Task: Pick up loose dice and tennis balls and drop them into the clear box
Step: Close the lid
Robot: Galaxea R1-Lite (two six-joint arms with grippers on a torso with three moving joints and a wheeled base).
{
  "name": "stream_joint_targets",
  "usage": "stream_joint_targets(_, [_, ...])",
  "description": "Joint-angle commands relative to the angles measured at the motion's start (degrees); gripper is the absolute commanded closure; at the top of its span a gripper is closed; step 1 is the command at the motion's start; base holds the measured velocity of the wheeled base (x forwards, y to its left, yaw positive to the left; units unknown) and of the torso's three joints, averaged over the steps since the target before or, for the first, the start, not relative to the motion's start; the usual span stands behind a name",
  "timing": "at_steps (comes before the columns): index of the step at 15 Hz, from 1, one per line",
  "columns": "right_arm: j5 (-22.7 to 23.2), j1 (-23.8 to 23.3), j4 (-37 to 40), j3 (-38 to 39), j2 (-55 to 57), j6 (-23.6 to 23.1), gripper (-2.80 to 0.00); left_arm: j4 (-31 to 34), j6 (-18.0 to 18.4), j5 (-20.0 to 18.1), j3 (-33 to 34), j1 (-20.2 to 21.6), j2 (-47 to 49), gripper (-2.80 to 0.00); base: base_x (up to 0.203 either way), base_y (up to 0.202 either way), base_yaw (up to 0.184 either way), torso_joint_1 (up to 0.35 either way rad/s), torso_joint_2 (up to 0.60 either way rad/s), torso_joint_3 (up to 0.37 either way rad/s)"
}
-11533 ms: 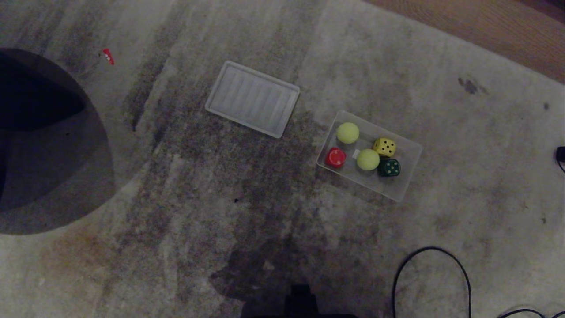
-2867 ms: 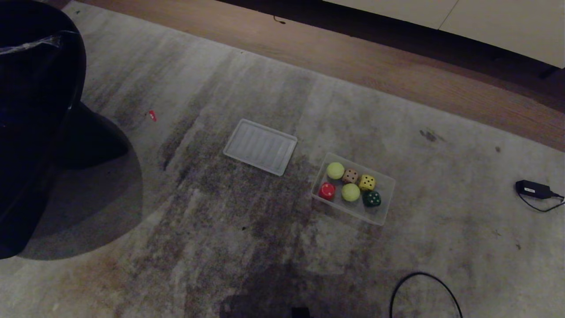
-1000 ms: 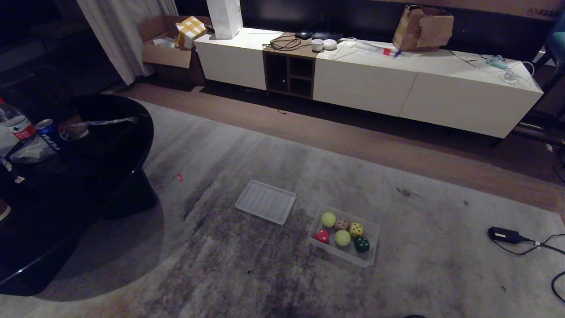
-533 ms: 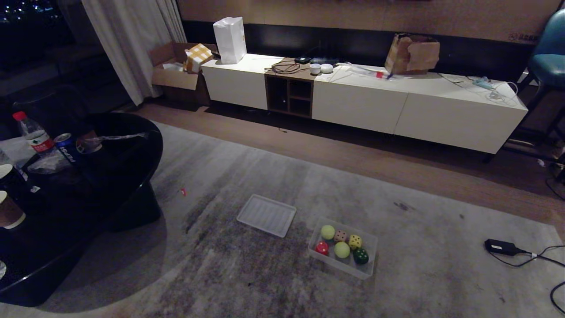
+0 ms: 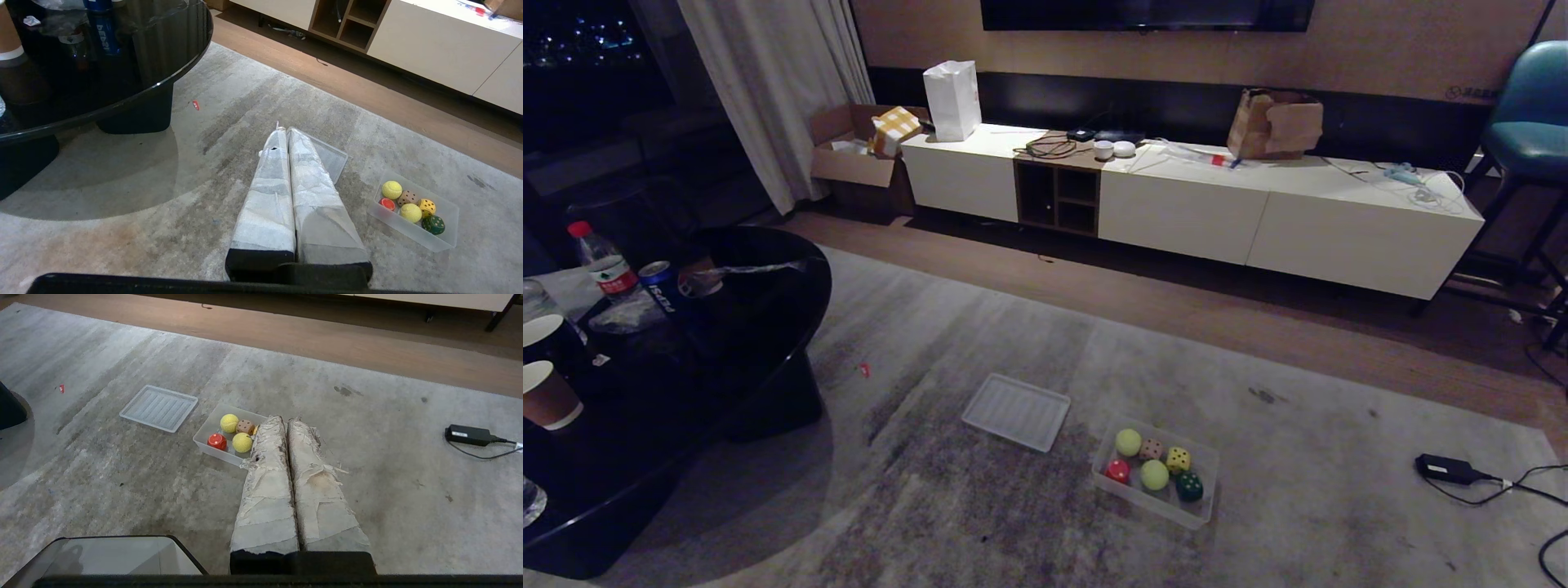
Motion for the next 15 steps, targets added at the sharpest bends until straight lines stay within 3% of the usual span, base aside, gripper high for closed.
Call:
stream_joint_targets(1, [0.0, 0.04, 0.11, 0.0, 0.1, 0.04, 0.0, -0.04, -0.04, 0.02, 0.09, 0.0, 0.02, 0.0, 0.0, 0.0, 0.0, 0.0, 0.0, 0.0])
stream_joint_targets(15, [0.0, 0.04, 0.02, 0.0, 0.1, 0.12, 0.0, -0.04, -0.04, 0.02, 0.09, 0.0, 0.02, 0.0, 0.0, -0.006, 0.126, 0.002, 0.0, 0.004])
